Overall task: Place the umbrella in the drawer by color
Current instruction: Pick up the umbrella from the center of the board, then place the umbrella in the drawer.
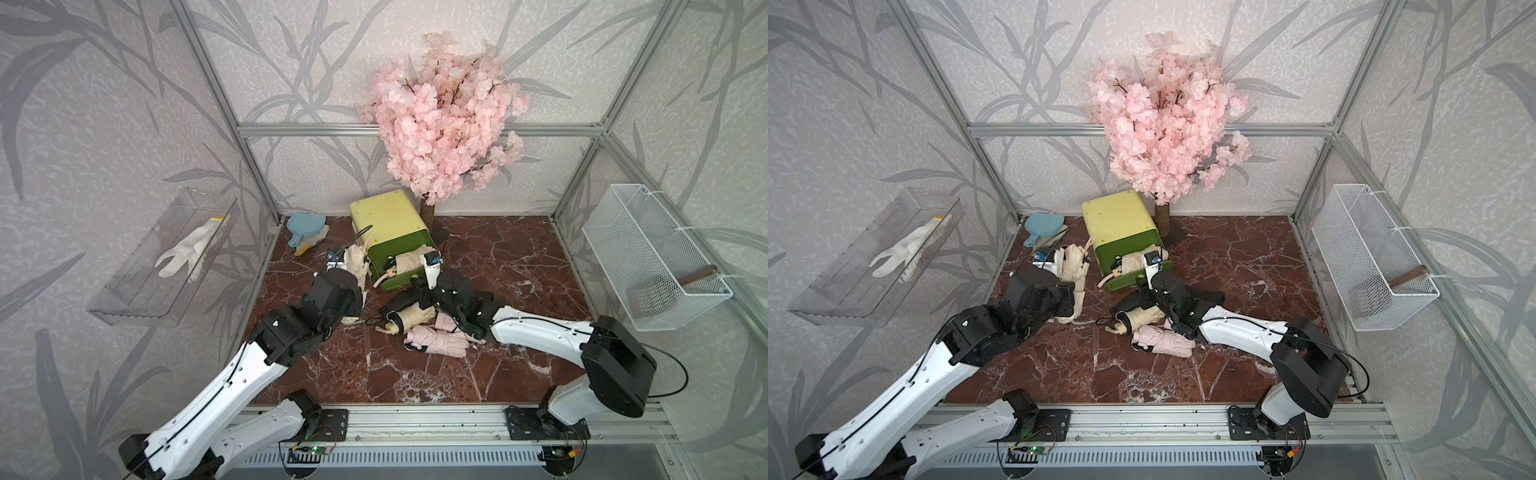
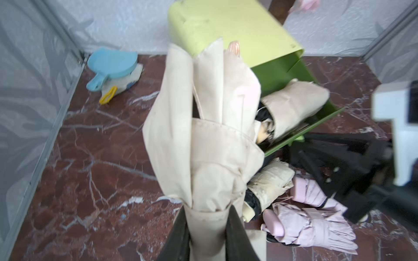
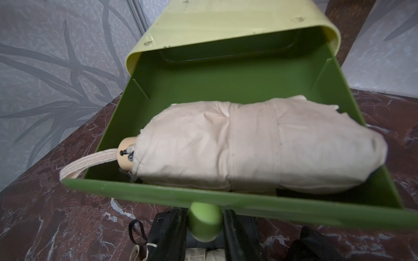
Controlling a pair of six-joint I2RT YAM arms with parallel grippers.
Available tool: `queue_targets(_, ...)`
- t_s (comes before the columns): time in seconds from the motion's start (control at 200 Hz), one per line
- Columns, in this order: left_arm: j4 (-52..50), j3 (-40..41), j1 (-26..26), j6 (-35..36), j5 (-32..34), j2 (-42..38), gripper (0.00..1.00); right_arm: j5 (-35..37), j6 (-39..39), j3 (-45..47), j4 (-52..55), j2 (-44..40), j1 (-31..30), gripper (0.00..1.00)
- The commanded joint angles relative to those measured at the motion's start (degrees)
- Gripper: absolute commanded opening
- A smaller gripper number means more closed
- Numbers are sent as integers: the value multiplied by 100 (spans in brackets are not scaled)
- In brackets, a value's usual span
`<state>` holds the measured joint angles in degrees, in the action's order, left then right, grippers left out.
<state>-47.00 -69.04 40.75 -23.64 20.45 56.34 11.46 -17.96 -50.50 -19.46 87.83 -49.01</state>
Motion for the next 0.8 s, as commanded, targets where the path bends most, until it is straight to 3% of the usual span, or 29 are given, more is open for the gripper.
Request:
queue_targets(0.0,271,-773,-13,1095,-563,713,0,-126,-60,58,-249,91,15,28)
queue_targets(0.185,-80,-2038,-28,1968,-1012,1937,0,-184,-69,97,-342,92,17,20)
queue_targets(0.415,-125,-2946,-319,2792,-900,3093,0,-280,-107,150,-460,25,23,16)
queue_targets(0.54,-156,-3334,-352,3585,-923,3628,0,-311,-126,170,-465,4,23,15)
queue_targets(0.65,-28,-3543,-403,4056,-497,3987,0,-305,-113,179,-462,-1,24,15)
queue_targets(0.795,-468,-4060,-559,4477,-1079,4480,0,-320,-114,181,-447,-42,37,15)
